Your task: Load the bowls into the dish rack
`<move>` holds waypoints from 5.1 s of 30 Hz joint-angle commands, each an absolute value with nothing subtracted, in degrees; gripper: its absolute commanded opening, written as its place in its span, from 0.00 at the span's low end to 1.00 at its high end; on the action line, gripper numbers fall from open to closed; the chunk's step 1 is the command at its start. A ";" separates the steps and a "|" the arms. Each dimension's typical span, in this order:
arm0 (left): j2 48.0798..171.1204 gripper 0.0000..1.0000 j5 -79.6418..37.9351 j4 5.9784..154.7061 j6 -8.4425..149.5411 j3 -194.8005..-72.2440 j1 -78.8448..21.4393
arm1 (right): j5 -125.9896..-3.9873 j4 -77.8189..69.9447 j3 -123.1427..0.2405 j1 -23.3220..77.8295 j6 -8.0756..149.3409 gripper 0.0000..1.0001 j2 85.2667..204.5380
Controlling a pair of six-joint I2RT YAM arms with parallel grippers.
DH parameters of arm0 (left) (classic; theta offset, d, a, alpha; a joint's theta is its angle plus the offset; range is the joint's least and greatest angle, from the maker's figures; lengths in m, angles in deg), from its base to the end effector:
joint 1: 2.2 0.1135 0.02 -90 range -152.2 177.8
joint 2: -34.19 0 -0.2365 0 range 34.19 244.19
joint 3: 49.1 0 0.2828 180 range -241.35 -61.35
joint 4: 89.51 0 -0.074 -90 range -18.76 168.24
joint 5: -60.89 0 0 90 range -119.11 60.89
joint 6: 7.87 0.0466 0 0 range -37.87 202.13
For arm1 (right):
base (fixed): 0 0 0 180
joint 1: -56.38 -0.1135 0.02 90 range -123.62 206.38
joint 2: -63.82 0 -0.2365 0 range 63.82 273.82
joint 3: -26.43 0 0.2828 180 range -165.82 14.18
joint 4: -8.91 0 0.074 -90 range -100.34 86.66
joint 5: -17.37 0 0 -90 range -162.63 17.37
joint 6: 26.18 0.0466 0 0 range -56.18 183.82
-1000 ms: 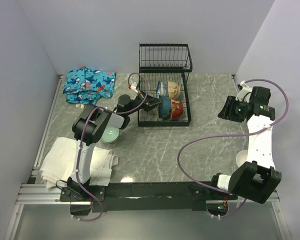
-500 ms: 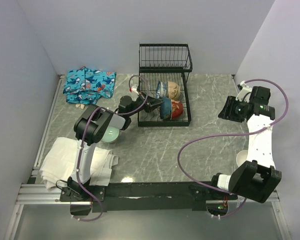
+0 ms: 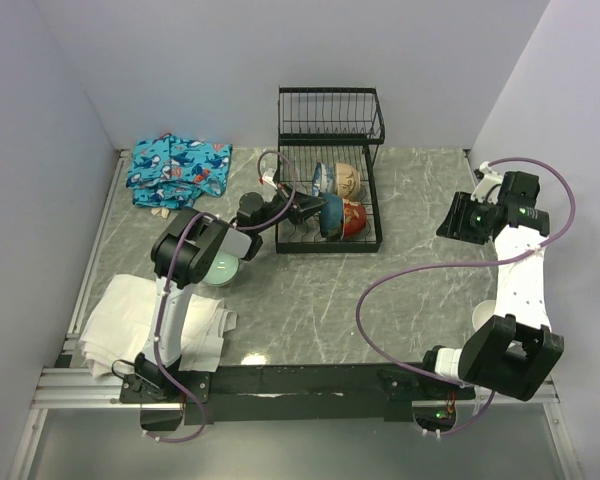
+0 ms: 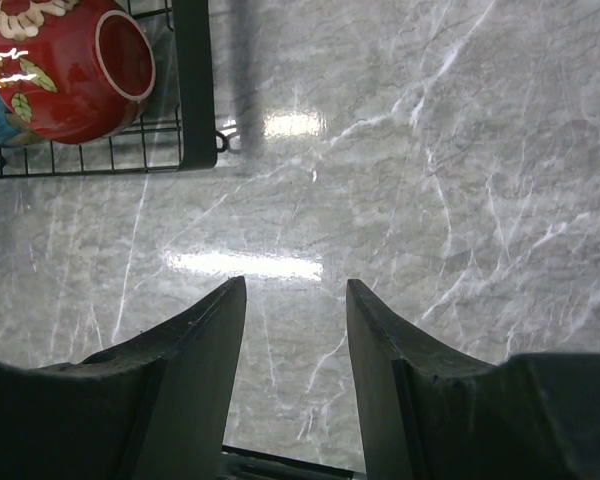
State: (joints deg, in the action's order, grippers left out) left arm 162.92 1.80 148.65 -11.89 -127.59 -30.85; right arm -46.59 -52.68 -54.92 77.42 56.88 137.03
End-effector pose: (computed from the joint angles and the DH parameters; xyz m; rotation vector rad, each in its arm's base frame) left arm 0.3937 -0.2424 0.0963 -0.4837 1.7969 -2.0229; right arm 0.2879 -0.0888 0.2869 0.1126 2.4029 0.3467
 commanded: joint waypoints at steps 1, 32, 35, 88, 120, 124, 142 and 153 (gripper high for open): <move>163.48 0.01 3.67 148.74 -10.51 -129.12 -31.73 | -46.88 -52.30 -56.83 77.65 56.79 0.53 136.95; 159.26 0.01 1.74 146.09 -5.15 -125.16 -30.59 | -46.17 -50.36 -53.93 77.65 57.84 0.53 135.80; 158.82 0.02 2.00 145.39 -4.19 -124.90 -30.24 | -46.09 -50.36 -53.93 77.56 57.75 0.53 135.72; 118.92 0.96 -11.43 63.22 63.08 -133.33 -19.87 | -75.27 -59.33 -37.68 77.65 44.22 0.57 119.73; 124.19 0.98 -17.42 49.15 76.50 -152.59 -18.38 | -77.55 -52.91 -26.34 79.84 37.89 0.53 121.39; 123.93 0.98 -17.51 49.67 76.07 -151.62 -18.38 | -77.55 -53.17 -25.81 80.81 37.71 0.52 122.62; 121.73 0.99 -17.42 52.49 74.48 -147.84 -18.38 | -77.47 -52.21 -24.49 80.90 36.40 0.16 126.31; 119.98 0.99 -16.11 53.54 74.22 -146.70 -18.38 | -67.82 -57.30 -31.07 72.76 33.14 0.00 121.05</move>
